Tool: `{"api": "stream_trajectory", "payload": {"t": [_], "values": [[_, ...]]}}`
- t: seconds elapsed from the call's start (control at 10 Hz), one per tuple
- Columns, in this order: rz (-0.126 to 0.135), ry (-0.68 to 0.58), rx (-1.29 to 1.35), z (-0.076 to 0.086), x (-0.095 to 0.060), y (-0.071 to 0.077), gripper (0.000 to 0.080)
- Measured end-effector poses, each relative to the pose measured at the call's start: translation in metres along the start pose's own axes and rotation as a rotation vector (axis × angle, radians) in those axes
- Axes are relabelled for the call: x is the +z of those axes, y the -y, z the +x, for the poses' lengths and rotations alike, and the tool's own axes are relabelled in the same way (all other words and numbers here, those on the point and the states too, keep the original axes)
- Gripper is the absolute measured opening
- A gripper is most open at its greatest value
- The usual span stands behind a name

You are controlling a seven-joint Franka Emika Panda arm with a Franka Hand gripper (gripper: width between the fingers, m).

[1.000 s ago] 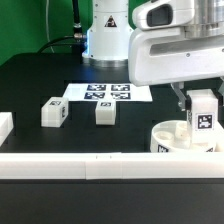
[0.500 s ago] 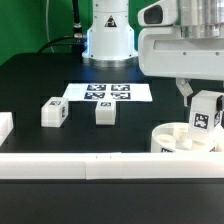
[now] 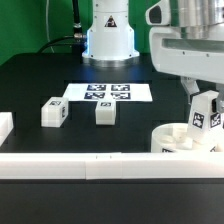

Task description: Assemble stool

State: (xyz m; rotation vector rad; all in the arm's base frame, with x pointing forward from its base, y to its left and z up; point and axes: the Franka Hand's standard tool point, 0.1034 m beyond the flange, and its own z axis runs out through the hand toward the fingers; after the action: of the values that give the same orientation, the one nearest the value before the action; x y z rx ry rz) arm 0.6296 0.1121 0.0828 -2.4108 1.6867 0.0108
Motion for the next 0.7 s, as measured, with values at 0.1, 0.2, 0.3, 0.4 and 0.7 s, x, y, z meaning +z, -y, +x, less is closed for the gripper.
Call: {"api": "stream_trajectory", "payload": {"t": [0.1, 0.2, 0.3, 0.4, 0.7], "values": [[0.021, 0.014, 0.118, -0.0011, 0.0004, -0.0003, 0.0337], [0.040, 0.030, 0.238, -0.0015, 0.0006, -0.0002, 0.0337], [0.058, 0.047, 0.412, -0.0038, 0.0017, 0.0007, 0.0337], [0.067, 0.063, 0.534, -0.0061, 0.0026, 0.0010, 0.0338], [0.057, 0.092, 0.695, -0.0049, 0.0021, 0.0004, 0.0338]]}}
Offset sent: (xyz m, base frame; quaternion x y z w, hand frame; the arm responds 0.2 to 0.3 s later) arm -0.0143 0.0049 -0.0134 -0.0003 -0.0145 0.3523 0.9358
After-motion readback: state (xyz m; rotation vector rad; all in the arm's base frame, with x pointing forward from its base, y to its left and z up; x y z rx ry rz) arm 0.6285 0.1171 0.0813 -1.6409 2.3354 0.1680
